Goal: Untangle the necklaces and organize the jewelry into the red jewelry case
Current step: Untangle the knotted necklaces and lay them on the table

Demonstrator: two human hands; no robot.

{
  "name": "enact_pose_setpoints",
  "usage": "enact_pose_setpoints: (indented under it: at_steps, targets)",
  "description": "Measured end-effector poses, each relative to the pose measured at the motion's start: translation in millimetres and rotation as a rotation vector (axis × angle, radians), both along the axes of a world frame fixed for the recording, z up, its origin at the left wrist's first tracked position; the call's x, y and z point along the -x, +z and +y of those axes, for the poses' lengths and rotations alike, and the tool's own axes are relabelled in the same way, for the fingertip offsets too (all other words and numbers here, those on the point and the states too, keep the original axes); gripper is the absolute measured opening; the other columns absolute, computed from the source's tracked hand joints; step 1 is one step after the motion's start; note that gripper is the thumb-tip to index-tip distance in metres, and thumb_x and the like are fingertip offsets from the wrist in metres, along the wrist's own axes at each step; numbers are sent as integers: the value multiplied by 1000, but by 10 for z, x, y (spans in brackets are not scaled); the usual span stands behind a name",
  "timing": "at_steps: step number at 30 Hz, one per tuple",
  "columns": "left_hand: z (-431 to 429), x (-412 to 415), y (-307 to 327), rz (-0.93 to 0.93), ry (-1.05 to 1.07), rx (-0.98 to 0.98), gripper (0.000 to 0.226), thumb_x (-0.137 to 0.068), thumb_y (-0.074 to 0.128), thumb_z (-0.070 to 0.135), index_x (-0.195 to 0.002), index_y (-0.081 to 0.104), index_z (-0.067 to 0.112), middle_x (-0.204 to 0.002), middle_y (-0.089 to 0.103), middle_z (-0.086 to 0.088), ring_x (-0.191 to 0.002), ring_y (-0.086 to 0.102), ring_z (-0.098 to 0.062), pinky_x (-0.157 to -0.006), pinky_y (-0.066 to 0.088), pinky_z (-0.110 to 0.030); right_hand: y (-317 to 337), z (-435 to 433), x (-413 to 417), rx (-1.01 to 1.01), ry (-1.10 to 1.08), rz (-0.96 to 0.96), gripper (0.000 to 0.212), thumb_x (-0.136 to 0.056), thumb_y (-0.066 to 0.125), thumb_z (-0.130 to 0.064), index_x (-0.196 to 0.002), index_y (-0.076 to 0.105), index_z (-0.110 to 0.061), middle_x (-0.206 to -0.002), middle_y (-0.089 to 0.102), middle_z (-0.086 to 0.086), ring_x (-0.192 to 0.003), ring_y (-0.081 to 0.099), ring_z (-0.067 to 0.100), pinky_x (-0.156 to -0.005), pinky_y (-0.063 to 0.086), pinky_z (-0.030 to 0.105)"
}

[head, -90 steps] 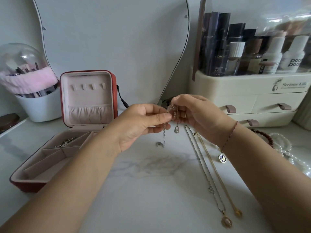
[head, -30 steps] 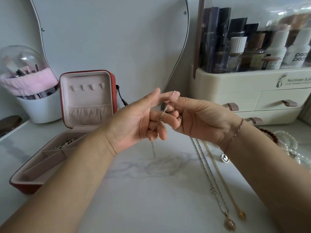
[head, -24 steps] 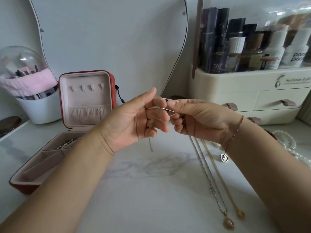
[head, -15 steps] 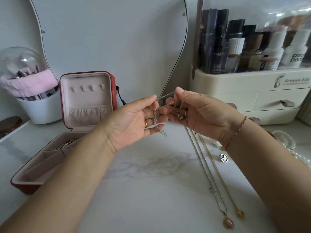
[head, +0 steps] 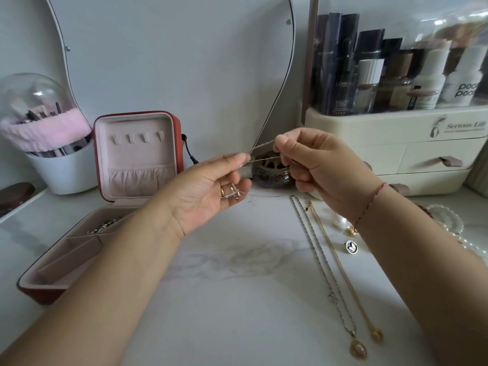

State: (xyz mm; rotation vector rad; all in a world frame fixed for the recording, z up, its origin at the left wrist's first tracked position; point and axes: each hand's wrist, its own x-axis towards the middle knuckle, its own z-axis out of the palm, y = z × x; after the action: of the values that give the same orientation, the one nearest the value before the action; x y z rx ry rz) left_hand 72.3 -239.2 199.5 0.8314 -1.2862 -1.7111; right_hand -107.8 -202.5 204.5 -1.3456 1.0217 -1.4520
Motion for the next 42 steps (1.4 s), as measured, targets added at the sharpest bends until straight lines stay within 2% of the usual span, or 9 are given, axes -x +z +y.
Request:
enact_pose_setpoints:
  at_steps: [3,6,15,19,25,30,35,39,42]
  targets:
    - [-31,-13,-4,-62,100,69,10,-82,65,24,-76,72,20,-49,40,7,-44,44,-7,-57,52,-20,13,9,-9,66,-116,156,17,-88,63,-19,-79,61,-5,-59,43,4,-40,26,8,-39,18,18]
    - [-39,-30,-8,-163,163,167,11,-86,65,24,-78,69,18,-54,47,5,-37,33,-6,-49,46,-18,15,16,-22,130,-196,267,21,-86,66,-20,-83,65,0,-51,45,2,-35,33,4,-35,26,16]
    - [-49,-41,-28,-143,91,171,16,-92,57,23,-79,62,15,-68,67,-1,-61,62,-13,-63,57,-24,24,23,-20,169,-216,289,24,-85,68,-23,-83,65,1,-39,44,-7,-33,31,5,-36,26,14]
    - [-69,-30,-40,-97,91,104,14,-91,58,26,-80,62,18,-77,70,1,-71,65,-11,-73,55,-26,20,25,-31,138,-186,262,30,-87,65,-25,-81,61,4,-46,52,0,-35,35,12,-36,31,19]
    - [-57,-15,-31,-15,92,37,19,-70,65,35,-68,59,18,-66,64,3,-63,63,-11,-64,55,-22,11,19,-29,97,-131,183,24,-90,60,-23,-78,58,-2,-60,61,5,-43,49,13,-42,45,26]
    - [-53,-8,11,116,103,-86,33,-87,59,38,-60,51,21,-61,58,2,-58,61,-12,-73,54,-29,21,31,-38,34,-16,16,21,-91,56,-20,-76,56,-6,-65,61,9,-47,53,14,-47,49,24]
    - [-76,-66,73,340,182,-201,46,-92,55,36,-50,43,22,-47,36,5,-44,47,-11,-77,51,-32,33,16,7,-4,13,-107,24,-84,59,-27,-76,58,-5,-71,58,7,-58,55,13,-56,53,23]
    - [-113,-129,75,332,274,-250,45,-92,55,36,-51,41,22,-43,29,6,-36,29,-10,-50,41,-20,54,9,46,-16,14,-169,25,-75,61,-32,-73,56,-8,-68,58,0,-58,54,9,-64,52,23]
    - [-123,-148,61,144,327,-215,40,-93,53,34,-58,40,22,-40,28,7,-30,22,-9,-36,24,-13,45,7,37,0,-19,-155,24,-74,63,-31,-75,58,-7,-62,55,-2,-57,48,9,-63,46,21]
